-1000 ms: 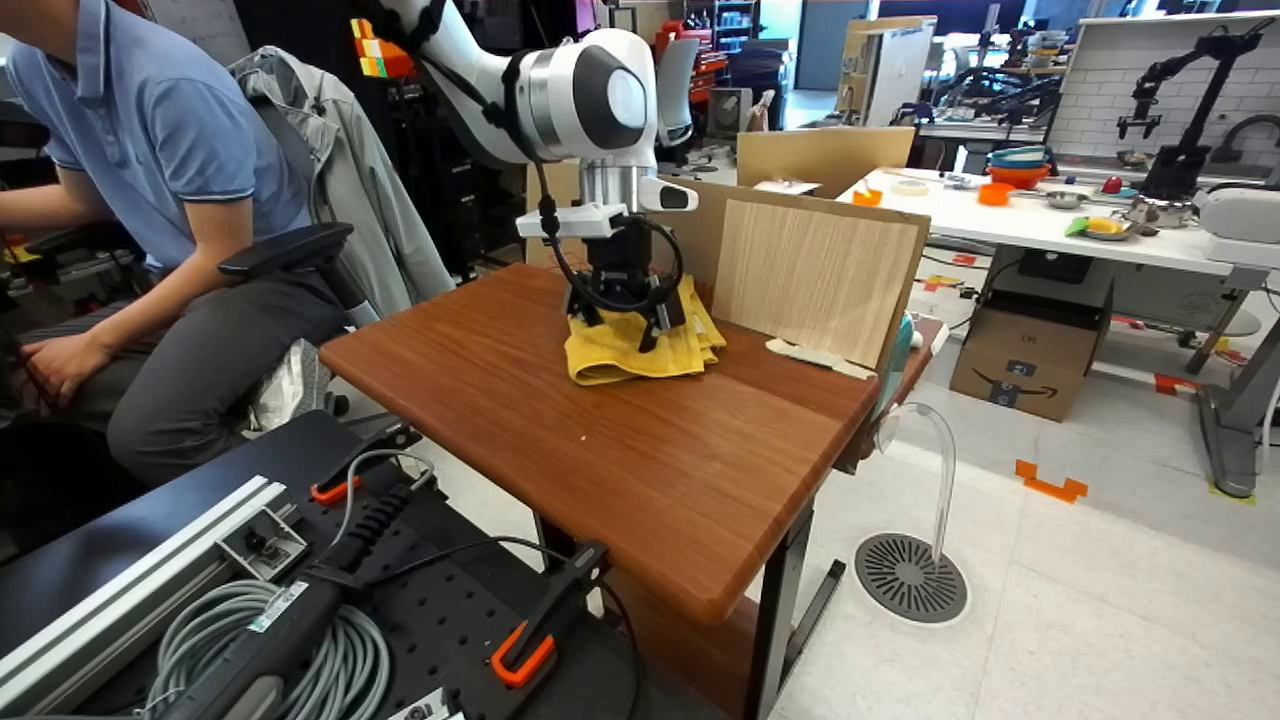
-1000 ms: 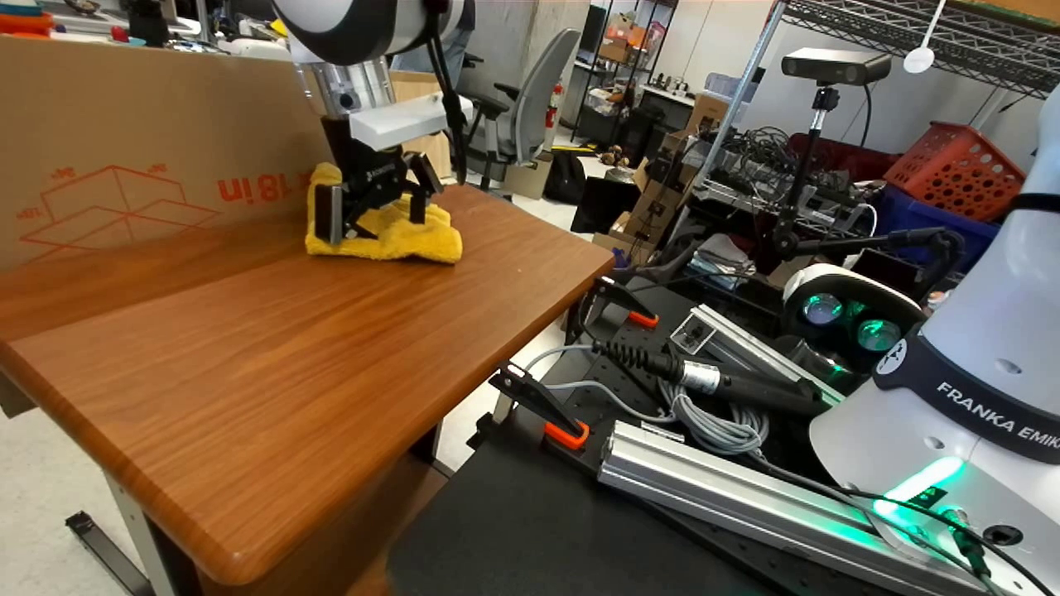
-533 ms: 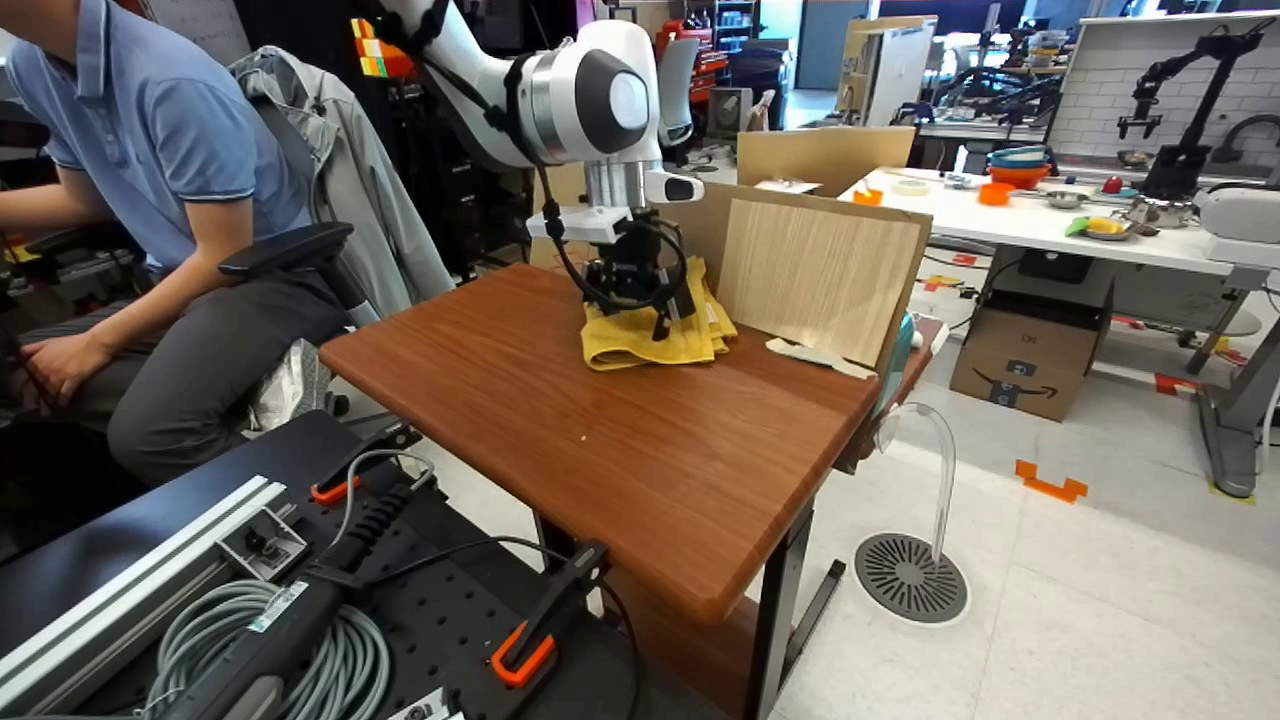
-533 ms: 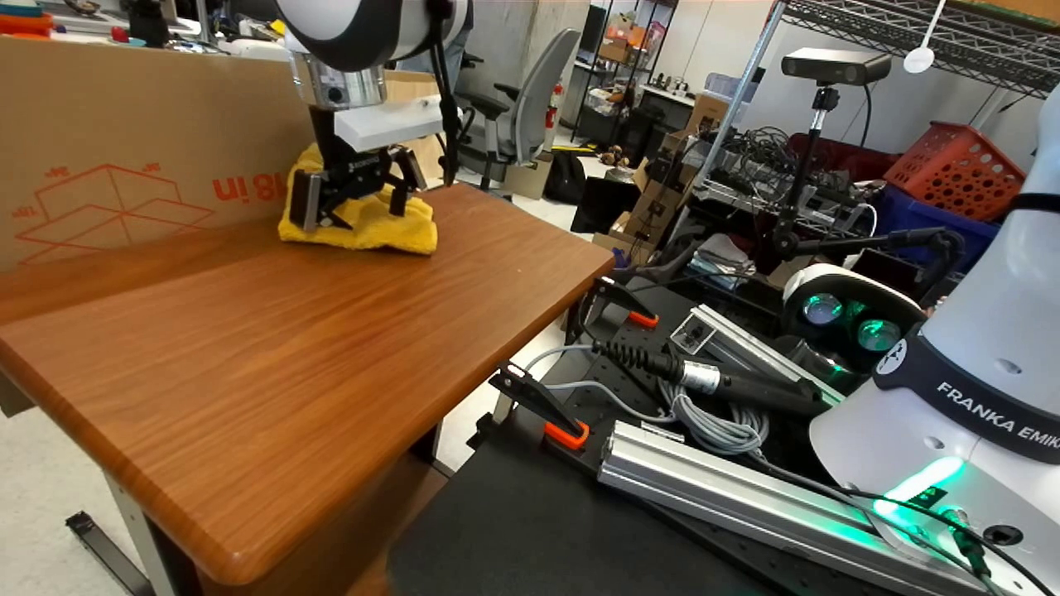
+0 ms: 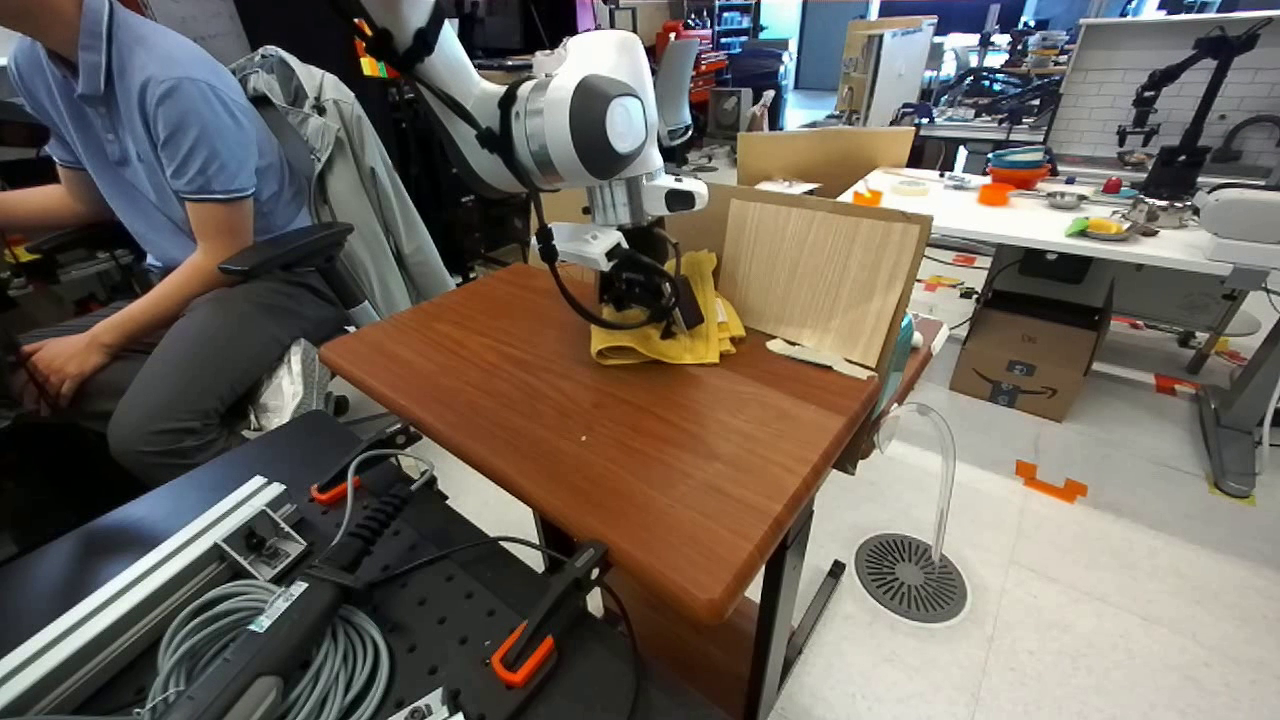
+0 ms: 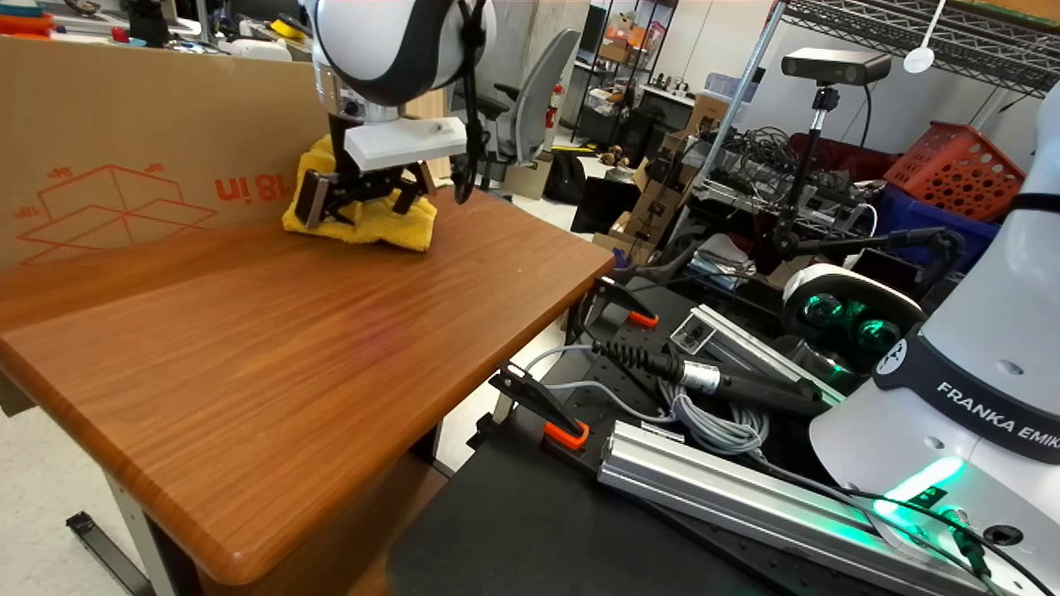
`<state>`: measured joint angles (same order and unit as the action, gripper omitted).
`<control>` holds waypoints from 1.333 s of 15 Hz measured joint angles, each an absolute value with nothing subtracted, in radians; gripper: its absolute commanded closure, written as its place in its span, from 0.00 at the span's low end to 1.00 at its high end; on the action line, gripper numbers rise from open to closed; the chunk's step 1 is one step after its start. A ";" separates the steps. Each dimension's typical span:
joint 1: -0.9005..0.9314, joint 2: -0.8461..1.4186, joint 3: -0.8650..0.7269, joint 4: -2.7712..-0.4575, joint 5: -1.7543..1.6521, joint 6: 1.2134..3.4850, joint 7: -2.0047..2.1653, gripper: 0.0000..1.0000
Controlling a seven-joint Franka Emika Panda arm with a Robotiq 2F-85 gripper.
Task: Use the yellow cloth to wipe the table
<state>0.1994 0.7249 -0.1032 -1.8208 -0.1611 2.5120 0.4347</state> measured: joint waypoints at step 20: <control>0.096 0.543 -0.233 -2.137 -0.125 2.392 0.524 0.00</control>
